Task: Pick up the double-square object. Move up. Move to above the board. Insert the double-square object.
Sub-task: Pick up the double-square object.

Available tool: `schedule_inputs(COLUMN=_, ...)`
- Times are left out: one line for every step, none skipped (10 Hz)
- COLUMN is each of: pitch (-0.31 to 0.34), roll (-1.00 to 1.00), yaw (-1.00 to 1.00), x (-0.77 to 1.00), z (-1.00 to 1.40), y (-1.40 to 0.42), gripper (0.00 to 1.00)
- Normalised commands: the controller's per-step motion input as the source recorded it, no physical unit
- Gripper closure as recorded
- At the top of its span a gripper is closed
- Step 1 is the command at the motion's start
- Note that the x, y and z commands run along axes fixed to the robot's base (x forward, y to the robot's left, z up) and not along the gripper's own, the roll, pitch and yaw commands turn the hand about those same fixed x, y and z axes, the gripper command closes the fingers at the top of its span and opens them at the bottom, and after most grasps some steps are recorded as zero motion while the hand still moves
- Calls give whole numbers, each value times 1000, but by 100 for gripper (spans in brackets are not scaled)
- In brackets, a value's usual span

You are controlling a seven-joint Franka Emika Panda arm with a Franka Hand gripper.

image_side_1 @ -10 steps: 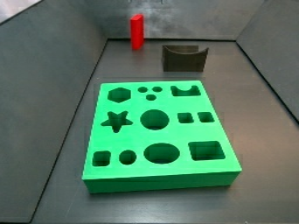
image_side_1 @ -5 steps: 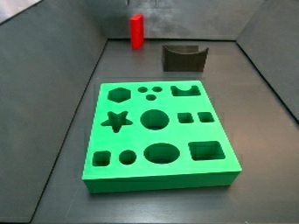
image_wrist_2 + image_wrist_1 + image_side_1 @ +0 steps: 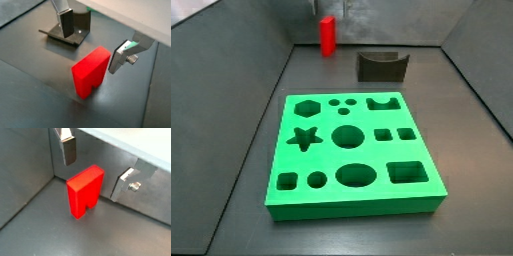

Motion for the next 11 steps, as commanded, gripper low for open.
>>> schedule_inputs(pitch=-139, roll=180, yaw=-114, x=114, z=-757, y=0, gripper=0)
schedule_inputs(pitch=-154, roll=154, yaw=-120, x=69, z=-714, y=0, gripper=0)
schedule_inputs(pitch=-59, roll=0, yaw=-109, x=0, z=-151, y=83, gripper=0)
schedule_inputs(pitch=-16, roll=0, yaw=0, x=-3, z=0, y=0, gripper=0)
schedule_inputs(pitch=0, roll=11, yaw=0, x=0, z=0, y=0, gripper=0)
schedule_inputs(pitch=0, roll=0, yaw=0, x=0, z=0, y=0, gripper=0)
schedule_inputs(pitch=0, roll=0, yaw=0, x=0, z=0, y=0, gripper=100)
schedule_inputs(pitch=0, roll=0, yaw=0, x=0, z=0, y=0, gripper=100)
schedule_inputs(pitch=0, roll=0, yaw=0, x=0, z=0, y=0, gripper=100)
schedule_inputs(pitch=0, roll=0, yaw=0, x=0, z=0, y=0, gripper=100)
schedule_inputs(pitch=0, roll=0, yaw=0, x=0, z=0, y=0, gripper=100)
